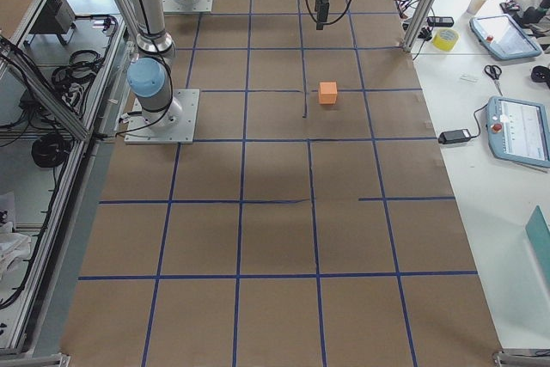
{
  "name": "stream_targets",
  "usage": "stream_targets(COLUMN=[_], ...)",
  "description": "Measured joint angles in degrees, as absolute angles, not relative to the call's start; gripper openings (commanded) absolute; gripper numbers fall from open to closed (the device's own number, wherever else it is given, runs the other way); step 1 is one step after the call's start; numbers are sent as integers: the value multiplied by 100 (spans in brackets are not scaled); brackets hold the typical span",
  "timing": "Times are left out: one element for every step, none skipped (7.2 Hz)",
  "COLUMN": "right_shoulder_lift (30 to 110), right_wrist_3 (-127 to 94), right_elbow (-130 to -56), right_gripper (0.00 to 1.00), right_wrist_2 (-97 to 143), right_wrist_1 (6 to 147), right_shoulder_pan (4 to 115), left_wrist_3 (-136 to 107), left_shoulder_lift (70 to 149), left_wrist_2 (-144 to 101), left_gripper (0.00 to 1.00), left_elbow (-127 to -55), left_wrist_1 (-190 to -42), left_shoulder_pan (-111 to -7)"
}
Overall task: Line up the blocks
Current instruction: 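Move the right gripper down over the orange cube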
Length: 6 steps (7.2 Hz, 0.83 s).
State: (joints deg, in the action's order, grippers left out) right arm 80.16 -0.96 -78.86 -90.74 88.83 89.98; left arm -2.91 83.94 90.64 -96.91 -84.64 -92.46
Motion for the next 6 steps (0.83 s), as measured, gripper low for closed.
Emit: stream_targets(right_shoulder_lift=[8042,8059,8052,8047,8041,7979], right_wrist_3=[-44,10,27,5,13,67], right_elbow=[-7952,-7995,-8026,-8058,-8093,-8126], right_gripper=[100,100,100,100,100,100], right_wrist_2=[-9079,-9070,-8973,-8830,-8786,-8766], right_wrist_1=[8926,8988,9211,9591,9789,9894], right_shoulder_pan=[8987,8973,8961,8946,8925,8889], left_wrist_3=[-290,-290,-290,-292,-294,-296], left_shoulder_lift=[8415,8426,8430,8430,8412,8402], left_wrist_2=[9051,9044,9043,9043,9044,9042], left_gripper=[100,100,100,100,100,100], left_elbow=[-9686,-9684,-9684,-9684,-9688,-9691], left_wrist_1=[-8464,-8464,-8464,-8464,-8468,-8473], left_shoulder_pan=[-9246,-9246,-9246,-9246,-9248,-9252])
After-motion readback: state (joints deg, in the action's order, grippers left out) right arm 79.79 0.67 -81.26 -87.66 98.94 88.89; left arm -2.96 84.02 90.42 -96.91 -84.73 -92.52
